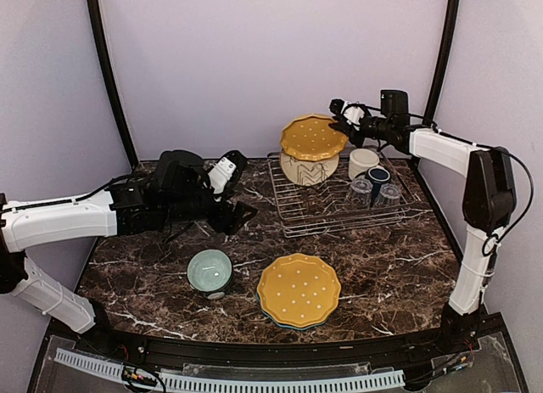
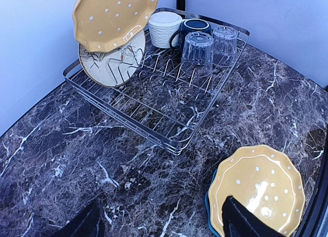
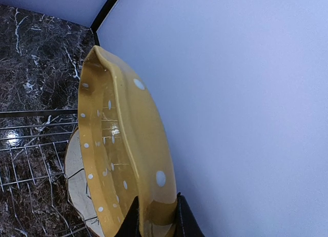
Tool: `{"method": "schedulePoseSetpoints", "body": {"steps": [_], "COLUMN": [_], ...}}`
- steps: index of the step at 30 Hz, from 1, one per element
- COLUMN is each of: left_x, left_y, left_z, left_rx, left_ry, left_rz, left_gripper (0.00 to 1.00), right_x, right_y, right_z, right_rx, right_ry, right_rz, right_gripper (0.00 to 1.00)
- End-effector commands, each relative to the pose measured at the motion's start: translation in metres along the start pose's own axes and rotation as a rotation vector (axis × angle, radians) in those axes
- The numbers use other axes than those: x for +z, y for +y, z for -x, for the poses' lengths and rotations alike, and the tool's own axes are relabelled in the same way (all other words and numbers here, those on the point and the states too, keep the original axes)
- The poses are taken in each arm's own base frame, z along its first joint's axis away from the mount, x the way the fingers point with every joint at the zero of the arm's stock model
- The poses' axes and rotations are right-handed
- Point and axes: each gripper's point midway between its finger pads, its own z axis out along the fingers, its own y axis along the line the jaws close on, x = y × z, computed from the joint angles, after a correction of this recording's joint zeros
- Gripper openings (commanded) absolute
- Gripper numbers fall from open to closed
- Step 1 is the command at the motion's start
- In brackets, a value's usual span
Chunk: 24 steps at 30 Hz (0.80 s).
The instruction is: Load the mixed dishes into the dish rack
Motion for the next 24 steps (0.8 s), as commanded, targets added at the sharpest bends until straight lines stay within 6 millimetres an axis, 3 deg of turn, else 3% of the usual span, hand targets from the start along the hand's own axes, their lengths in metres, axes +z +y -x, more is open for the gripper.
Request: {"method": "schedulePoseSetpoints", "body": {"steps": [1, 24], "left_x": [0.0, 0.002], "left_y": [0.002, 0.003], "left_z": [-0.004, -0.006], "left_rx": [0.013, 0.013], "left_ry": [0.023, 0.039], "left_rz": [0.014, 0.017], "left_gripper": [0.78, 0.78], "right_x": [-0.012, 0.014], "right_y": [-0.04, -0.015], "right_z": [0.046, -0.012], "right_rx": [-0.123, -0.108], "right_ry": [-0.155, -0.096], "right_rz": [-0.085, 0.025], "right_gripper": [0.0, 0.0]}}
